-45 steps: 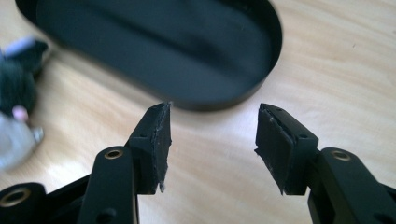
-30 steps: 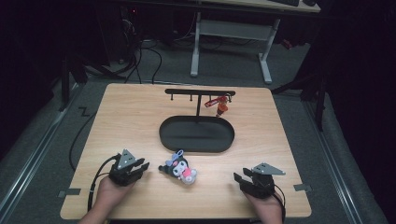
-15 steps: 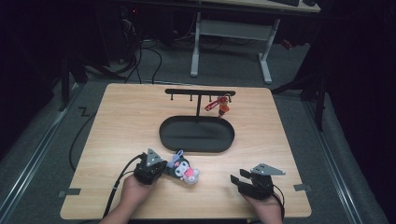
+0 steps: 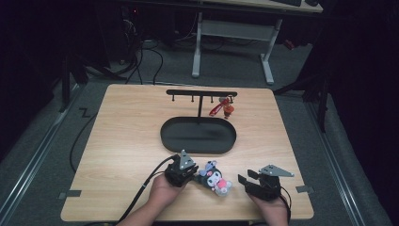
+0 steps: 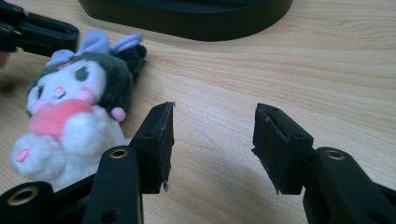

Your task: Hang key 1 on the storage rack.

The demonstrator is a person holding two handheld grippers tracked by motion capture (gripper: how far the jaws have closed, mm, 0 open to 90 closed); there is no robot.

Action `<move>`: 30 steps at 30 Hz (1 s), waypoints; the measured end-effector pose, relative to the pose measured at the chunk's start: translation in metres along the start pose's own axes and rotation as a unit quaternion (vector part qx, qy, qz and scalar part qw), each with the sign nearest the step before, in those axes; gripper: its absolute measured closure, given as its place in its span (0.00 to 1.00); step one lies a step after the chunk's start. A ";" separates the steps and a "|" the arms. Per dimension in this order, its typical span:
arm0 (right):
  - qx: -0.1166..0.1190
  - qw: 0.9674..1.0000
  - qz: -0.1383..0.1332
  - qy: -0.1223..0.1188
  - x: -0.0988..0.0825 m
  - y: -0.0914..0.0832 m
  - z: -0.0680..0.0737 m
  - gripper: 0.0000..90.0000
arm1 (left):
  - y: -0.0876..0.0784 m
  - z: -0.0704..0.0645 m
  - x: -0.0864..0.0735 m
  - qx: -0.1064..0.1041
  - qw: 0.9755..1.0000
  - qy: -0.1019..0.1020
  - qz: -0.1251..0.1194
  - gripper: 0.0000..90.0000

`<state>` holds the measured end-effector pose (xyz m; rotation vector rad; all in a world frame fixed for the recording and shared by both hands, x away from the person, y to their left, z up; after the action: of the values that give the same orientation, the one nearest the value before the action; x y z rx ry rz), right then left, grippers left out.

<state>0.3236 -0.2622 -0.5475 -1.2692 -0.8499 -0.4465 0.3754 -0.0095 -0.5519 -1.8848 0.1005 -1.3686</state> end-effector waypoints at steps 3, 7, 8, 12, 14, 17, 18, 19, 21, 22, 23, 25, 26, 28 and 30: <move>0.002 1.000 -0.002 0.002 0.001 0.000 0.000 0.54 | -0.018 -0.013 -0.010 -0.017 1.000 0.005 0.012 0.69; 0.005 1.000 -0.002 0.005 0.001 0.002 0.000 0.54 | -0.028 -0.038 -0.020 -0.063 0.998 0.001 0.014 0.50; 0.005 1.000 0.000 0.007 0.000 0.003 -0.001 0.54 | -0.026 -0.041 -0.020 -0.062 0.998 0.004 0.017 0.42; 0.006 1.000 0.006 0.013 -0.001 0.007 -0.003 0.54 | -0.009 -0.042 -0.011 -0.031 0.999 0.019 0.010 0.31; 0.004 1.000 0.003 0.012 -0.001 0.005 -0.004 0.54 | 0.000 -0.039 -0.008 -0.022 1.000 0.011 0.012 0.31; 0.002 1.000 -0.003 0.014 0.000 0.001 -0.005 0.54 | 0.010 -0.038 -0.001 -0.015 1.000 0.017 0.010 0.38; 0.002 1.000 -0.004 0.016 0.001 0.001 -0.005 0.54 | 0.014 -0.039 0.001 -0.017 1.000 0.018 0.012 0.38; 0.003 1.000 -0.003 0.016 0.001 0.002 -0.006 0.54 | 0.018 -0.040 0.003 -0.018 1.000 0.017 0.015 0.39; 0.005 1.000 -0.003 0.016 0.001 0.001 -0.006 0.53 | 0.027 -0.043 0.009 -0.022 1.000 0.014 0.017 0.39; 0.005 1.000 -0.004 0.014 0.001 0.001 -0.005 0.53 | 0.030 -0.044 0.011 -0.020 1.000 0.016 0.016 0.39; 0.004 1.000 -0.005 0.013 0.001 0.001 -0.005 0.53 | 0.032 -0.045 0.013 -0.016 1.000 0.017 0.013 0.38; 0.003 1.000 -0.006 0.012 0.001 0.000 -0.005 0.53 | 0.032 -0.046 0.015 -0.018 1.000 0.016 0.007 0.38; 0.002 1.000 -0.004 0.015 0.001 0.000 -0.006 0.53 | 0.031 -0.045 0.014 -0.017 1.000 0.018 0.006 0.37; -0.002 1.000 -0.002 0.016 -0.001 0.001 -0.008 0.53 | 0.027 -0.041 0.010 -0.013 1.000 0.021 0.008 0.36; -0.006 1.000 0.000 0.021 -0.002 0.003 -0.011 0.53 | 0.017 -0.032 0.003 -0.001 1.000 0.019 0.006 0.35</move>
<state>0.3277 -0.2717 -0.5510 -1.2671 -0.8137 -0.4772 0.3566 -0.0396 -0.5563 -1.8574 0.1321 -1.3985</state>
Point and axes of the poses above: each handheld gripper's, and its own axes: y roughly forward along the jaws, x roughly out of its top, z roughly to its left, the point moved 6 cm from there along y, roughly forward along the jaws, and after that the axes turned 9 degrees about -x, right-handed, at the moved point
